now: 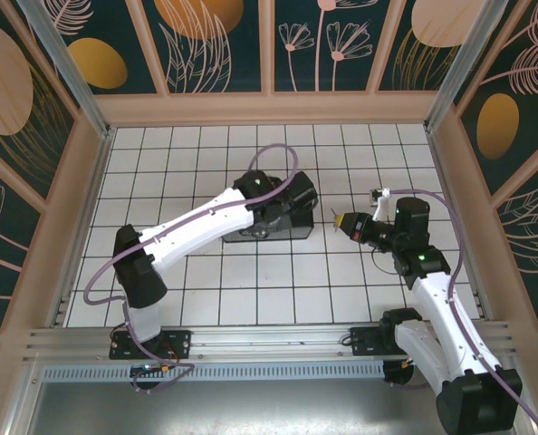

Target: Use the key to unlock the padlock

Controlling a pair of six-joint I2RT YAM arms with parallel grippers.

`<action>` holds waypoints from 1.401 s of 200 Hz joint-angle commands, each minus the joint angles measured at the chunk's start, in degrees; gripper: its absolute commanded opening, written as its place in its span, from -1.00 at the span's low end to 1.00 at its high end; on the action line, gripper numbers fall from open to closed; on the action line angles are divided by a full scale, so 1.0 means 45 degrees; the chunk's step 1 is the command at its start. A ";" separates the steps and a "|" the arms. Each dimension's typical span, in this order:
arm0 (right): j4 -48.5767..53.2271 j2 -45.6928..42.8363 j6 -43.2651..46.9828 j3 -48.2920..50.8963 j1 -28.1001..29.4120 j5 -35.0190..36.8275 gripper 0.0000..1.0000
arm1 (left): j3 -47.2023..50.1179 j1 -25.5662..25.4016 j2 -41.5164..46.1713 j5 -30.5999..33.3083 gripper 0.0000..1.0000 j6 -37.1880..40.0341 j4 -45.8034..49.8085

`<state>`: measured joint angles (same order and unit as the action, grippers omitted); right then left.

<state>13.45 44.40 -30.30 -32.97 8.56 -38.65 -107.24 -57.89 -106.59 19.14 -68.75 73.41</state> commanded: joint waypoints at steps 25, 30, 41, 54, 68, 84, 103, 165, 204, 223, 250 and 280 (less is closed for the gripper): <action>-0.0077 -0.0101 -0.0012 -0.0389 0.0032 -0.0257 -0.89 | -0.2384 0.0553 -0.0898 -0.0498 -0.65 0.0821 0.1127; -0.0098 -0.0102 -0.0023 -0.0373 0.0032 -0.0258 -0.89 | -0.2408 0.0586 -0.0966 -0.0521 -0.65 0.0861 0.1161; -0.0070 -0.0122 -0.0023 -0.0364 0.0033 -0.0258 -0.89 | -0.2373 0.0654 -0.1025 -0.0502 -0.65 0.0941 0.1179; -0.0041 -0.0144 -0.0012 -0.0349 0.0032 -0.0258 -0.88 | -0.2196 0.0761 -0.1017 -0.0597 -0.64 0.1031 0.1020; -0.0021 -0.0104 0.0013 -0.0366 0.0035 -0.0277 -0.88 | -0.2068 0.0907 -0.0987 -0.0839 -0.63 0.1098 0.0698; -0.0001 -0.0044 0.0016 -0.0423 0.0052 -0.0297 -0.88 | -0.2208 0.0977 -0.1144 -0.0931 -0.59 0.1219 0.0601; 0.0019 -0.0024 -0.0001 -0.0504 0.0071 -0.0261 -0.88 | -0.2217 0.0988 -0.1314 -0.1000 -0.51 0.1327 0.0565; 0.0394 -0.0043 -0.0217 -0.1023 0.0795 0.0295 -0.89 | -0.2418 0.1147 -0.0893 -0.0862 0.31 0.1803 0.0244; 0.0817 -0.0161 -0.1001 -0.1527 0.2326 0.1240 -0.89 | -0.2687 0.2360 0.0094 0.0198 0.48 0.3887 0.0200; 0.0836 -0.0304 -0.1644 -0.1554 0.3685 0.2055 -0.89 | -0.1559 0.4205 0.0685 0.0883 0.52 0.5752 -0.0985; 0.0471 -0.0355 -0.2700 -0.1302 0.5461 0.3073 -0.89 | 0.1489 0.6196 0.1613 -0.1082 0.53 0.7312 -0.5020; -0.0409 -0.0095 -0.3606 -0.0928 0.6902 0.3809 -0.90 | 0.1623 0.7277 0.0594 -0.1865 0.43 0.8043 -0.5971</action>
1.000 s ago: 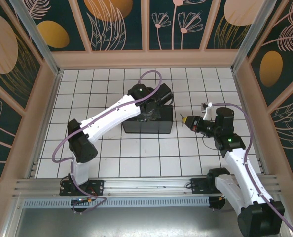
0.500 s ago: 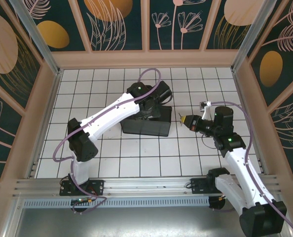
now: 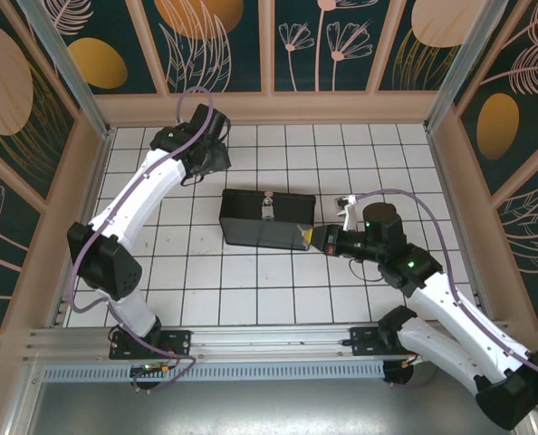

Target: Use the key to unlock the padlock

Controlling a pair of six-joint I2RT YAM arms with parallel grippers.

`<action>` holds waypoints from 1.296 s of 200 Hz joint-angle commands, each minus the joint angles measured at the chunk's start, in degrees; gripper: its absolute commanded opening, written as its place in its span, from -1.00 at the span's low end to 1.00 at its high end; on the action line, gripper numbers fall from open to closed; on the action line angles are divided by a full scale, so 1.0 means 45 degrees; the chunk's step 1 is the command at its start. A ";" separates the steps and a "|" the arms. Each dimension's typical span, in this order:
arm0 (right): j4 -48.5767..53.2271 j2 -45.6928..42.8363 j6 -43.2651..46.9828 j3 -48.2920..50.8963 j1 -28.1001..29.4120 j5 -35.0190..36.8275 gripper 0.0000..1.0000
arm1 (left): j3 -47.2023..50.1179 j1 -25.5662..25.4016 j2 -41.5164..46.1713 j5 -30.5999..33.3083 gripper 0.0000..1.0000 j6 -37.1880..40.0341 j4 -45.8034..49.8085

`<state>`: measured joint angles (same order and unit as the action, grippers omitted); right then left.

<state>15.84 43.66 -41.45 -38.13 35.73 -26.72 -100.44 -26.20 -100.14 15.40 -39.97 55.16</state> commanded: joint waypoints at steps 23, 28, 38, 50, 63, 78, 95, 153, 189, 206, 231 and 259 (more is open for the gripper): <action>-0.1792 0.0507 -0.1610 0.0416 0.1802 0.1551 -0.90 | -0.0169 0.0626 -0.1744 -0.1923 0.31 0.2683 -0.1688; -0.1957 0.0649 -0.1637 0.0421 0.1918 0.1577 -0.90 | -0.0175 0.0621 -0.1862 -0.1938 0.30 0.2780 -0.1546; -0.2261 0.0928 -0.1689 0.0426 0.2092 0.1568 -0.90 | 0.0025 0.0625 -0.1938 -0.2495 0.30 0.3144 -0.1569; -0.2602 0.1271 -0.1693 0.0415 0.2129 0.1495 -0.90 | 0.0472 0.0625 -0.1786 -0.3357 0.30 0.3436 -0.1786; -0.2776 0.1529 -0.1690 0.0436 0.2113 0.1485 -0.90 | 0.0907 0.0626 -0.1465 -0.3953 0.27 0.3655 -0.1731; -0.2985 0.1682 -0.1702 0.0532 0.2078 0.1419 -0.90 | 0.1717 0.0578 -0.0870 -0.4589 0.24 0.3766 -0.1842; -0.3280 0.1781 -0.1847 0.0708 0.1988 0.1251 -0.90 | 0.2634 0.0409 -0.0177 -0.5248 0.21 0.3891 -0.1789; -0.3192 0.1629 -0.1758 0.1025 0.1084 0.0519 -0.90 | 0.4914 -0.1180 0.1862 -0.6202 0.13 0.2422 -0.2240; -0.3274 0.1556 -0.1769 0.1241 0.0901 -0.0319 -0.90 | 0.4917 -0.1258 0.2383 -0.4691 0.25 0.2138 -0.1780; -0.3259 0.1586 -0.1713 0.1325 0.0825 -0.0743 -0.90 | 0.4672 -0.1225 0.2059 -0.4436 0.27 0.2478 -0.1753; -0.2938 0.1610 -0.1219 0.1345 0.0229 -0.1356 -0.90 | 0.4100 -0.1229 0.1904 -0.4922 0.33 0.2694 -0.1822; -0.3055 0.1703 -0.0635 0.1212 -0.0905 -0.3109 -0.90 | 0.3778 -0.1226 0.2599 -0.5081 0.50 0.2747 -0.1416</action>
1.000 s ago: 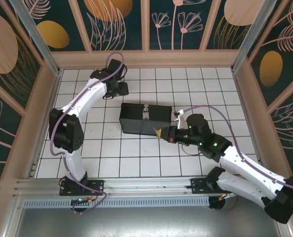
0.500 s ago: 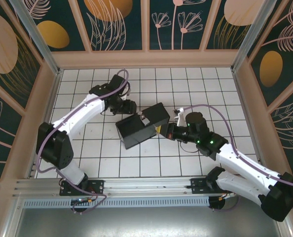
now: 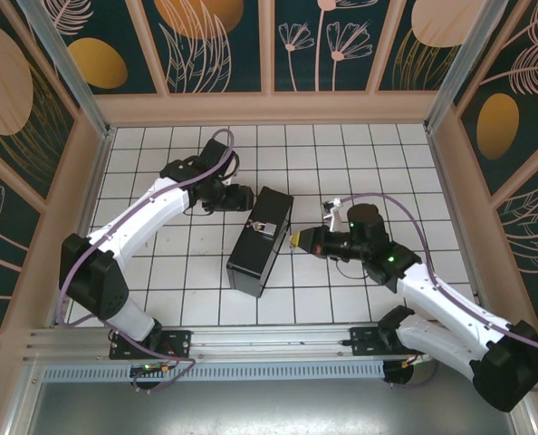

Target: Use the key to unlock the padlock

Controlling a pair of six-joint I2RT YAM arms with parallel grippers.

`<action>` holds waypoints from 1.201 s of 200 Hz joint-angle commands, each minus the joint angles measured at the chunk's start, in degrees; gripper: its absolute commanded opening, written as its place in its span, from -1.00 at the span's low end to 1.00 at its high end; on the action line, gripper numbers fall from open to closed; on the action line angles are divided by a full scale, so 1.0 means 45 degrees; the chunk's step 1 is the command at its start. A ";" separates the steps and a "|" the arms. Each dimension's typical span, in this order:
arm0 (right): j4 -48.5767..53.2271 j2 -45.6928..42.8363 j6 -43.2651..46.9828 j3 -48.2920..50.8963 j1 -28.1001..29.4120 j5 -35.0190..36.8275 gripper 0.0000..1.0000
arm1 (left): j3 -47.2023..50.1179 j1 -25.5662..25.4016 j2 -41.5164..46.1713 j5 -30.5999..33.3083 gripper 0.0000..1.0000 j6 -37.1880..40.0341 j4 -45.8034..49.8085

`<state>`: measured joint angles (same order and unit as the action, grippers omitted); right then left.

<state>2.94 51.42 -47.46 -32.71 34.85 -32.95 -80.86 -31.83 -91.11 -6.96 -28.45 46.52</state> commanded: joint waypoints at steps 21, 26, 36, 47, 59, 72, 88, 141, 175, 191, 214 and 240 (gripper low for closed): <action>-0.0099 0.0523 0.1174 -0.0307 -0.1221 -0.2750 -0.90 | 0.0088 0.0008 0.1140 -0.1421 0.51 0.0533 0.0272; -0.0202 0.0630 0.1189 -0.0323 -0.1226 -0.2959 -0.90 | 0.0373 -0.0012 0.1257 -0.1834 0.51 0.0607 0.0138; -0.0334 0.0878 0.1286 -0.0379 -0.1250 -0.3329 -0.90 | 0.0934 -0.0034 0.1516 -0.2402 0.51 0.0705 -0.0174; -0.0459 0.1169 0.1405 -0.0417 -0.1317 -0.3675 -0.90 | 0.1358 -0.0035 0.1836 -0.2596 0.54 0.0810 -0.0348; -0.0438 0.1492 0.1581 -0.0463 -0.1425 -0.3919 -0.90 | 0.1593 -0.0035 0.2137 -0.2886 0.61 0.0897 -0.0474; -0.0656 0.1741 0.1685 -0.0505 -0.1492 -0.4230 -0.91 | 0.1818 -0.0035 0.2356 -0.3634 0.67 0.1041 -0.0666; -0.1014 0.1914 0.1692 -0.0565 -0.1551 -0.4625 -0.91 | 0.2070 -0.0054 0.2531 -0.3906 0.70 0.1345 -0.0747; -0.0738 0.2477 0.2557 -0.1355 -0.1872 -0.5432 -0.92 | 0.1920 -0.0055 0.1990 -0.3787 0.79 0.2171 -0.0700; -0.0574 0.3149 0.2987 -0.1735 -0.1941 -0.5782 -0.93 | 0.1650 -0.0054 0.1710 -0.4296 0.81 0.2078 -0.1099; -0.0733 0.3166 0.3023 -0.1616 -0.1981 -0.5960 -0.94 | 0.1777 -0.0055 0.1796 -0.4426 0.81 0.1953 -0.1331; -0.0714 0.3226 0.3171 -0.1466 -0.1983 -0.6141 -0.94 | 0.1700 -0.0053 0.1897 -0.4540 0.81 0.1888 -0.1523; -0.0887 0.3306 0.3223 -0.1301 -0.1982 -0.6329 -0.94 | 0.1718 -0.0045 0.1859 -0.4785 0.82 0.1891 -0.1603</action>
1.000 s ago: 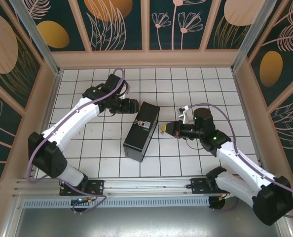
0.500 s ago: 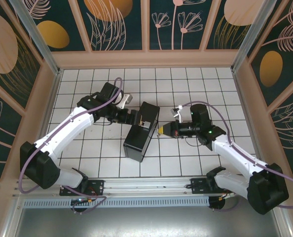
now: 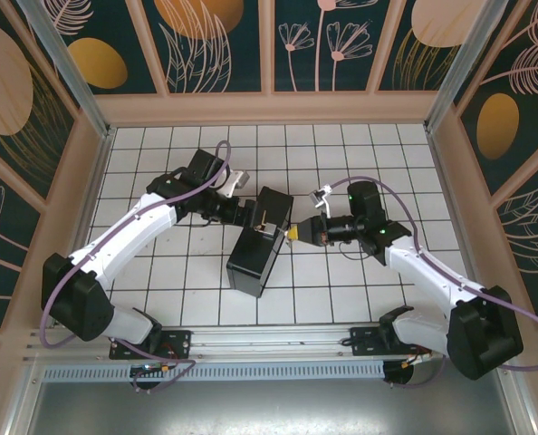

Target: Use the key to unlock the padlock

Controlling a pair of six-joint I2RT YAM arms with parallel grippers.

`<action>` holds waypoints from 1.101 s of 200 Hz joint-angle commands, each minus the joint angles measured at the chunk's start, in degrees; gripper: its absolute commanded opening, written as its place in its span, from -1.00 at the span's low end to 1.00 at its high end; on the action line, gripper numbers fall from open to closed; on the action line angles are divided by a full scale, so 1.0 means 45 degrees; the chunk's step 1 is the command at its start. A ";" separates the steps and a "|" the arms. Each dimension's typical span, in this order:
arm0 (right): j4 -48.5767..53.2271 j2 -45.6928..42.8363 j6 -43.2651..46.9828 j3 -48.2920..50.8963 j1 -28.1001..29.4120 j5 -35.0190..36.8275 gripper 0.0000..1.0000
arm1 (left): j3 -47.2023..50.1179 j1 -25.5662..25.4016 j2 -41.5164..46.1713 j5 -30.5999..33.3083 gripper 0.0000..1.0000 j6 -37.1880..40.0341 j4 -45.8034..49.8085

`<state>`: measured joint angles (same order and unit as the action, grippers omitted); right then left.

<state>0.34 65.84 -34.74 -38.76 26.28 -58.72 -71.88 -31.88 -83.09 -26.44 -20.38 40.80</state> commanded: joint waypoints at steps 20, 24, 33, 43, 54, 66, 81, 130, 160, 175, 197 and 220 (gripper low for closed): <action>-0.0360 0.0311 0.0426 0.0095 -0.0098 -0.0700 -0.95 | -0.0141 -0.0064 0.0063 -0.0361 0.82 0.0104 -0.0399; -0.0418 0.0347 0.0378 0.0117 -0.0097 -0.0737 -0.94 | -0.0131 -0.0064 0.0066 -0.0324 0.82 0.0119 -0.0397; -0.0529 0.0420 0.0301 0.0166 -0.0118 -0.0793 -0.95 | -0.0097 -0.0072 0.0059 -0.0284 0.82 0.0141 -0.0431; -0.0687 0.0532 0.0222 0.0227 -0.0137 -0.0921 -0.95 | -0.0073 -0.0093 0.0083 -0.0237 0.82 0.0192 -0.0464; -0.0832 0.0663 0.0114 0.0311 -0.0157 -0.1039 -0.95 | -0.0005 -0.0098 0.0064 -0.0156 0.82 0.0236 -0.0500; -0.0911 0.0809 0.0056 0.0322 -0.0177 -0.1181 -0.95 | 0.0079 -0.0132 0.0022 -0.0143 0.83 0.0303 -0.0504; -0.0954 0.0866 0.0036 0.0285 -0.0196 -0.1255 -0.95 | 0.0142 -0.0189 0.0006 -0.0126 0.83 0.0382 -0.0584; -0.1159 0.1099 -0.0049 0.0274 -0.0235 -0.1375 -0.95 | 0.0230 -0.0257 -0.0071 0.0030 0.82 0.0577 -0.0587; -0.1335 0.1242 -0.0111 0.0244 -0.0254 -0.1404 -0.96 | 0.0338 -0.0258 -0.0065 0.0070 0.79 0.0715 -0.0540; -0.1453 0.1286 -0.0160 0.0283 -0.0255 -0.1424 -0.96 | 0.0458 -0.0247 -0.0052 0.0115 0.79 0.0755 -0.0584; -0.1547 0.1460 -0.0188 0.0236 -0.0255 -0.1491 -0.96 | 0.0509 -0.0250 -0.0032 0.0023 0.79 0.0717 -0.0715; -0.1656 0.1464 -0.0188 0.0216 -0.0255 -0.1580 -0.96 | 0.0504 -0.0255 -0.0055 0.0079 0.79 0.0750 -0.0672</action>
<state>-4.73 72.25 -35.05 -37.82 25.52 -63.81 -70.28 -32.71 -83.11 -26.39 -18.22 38.72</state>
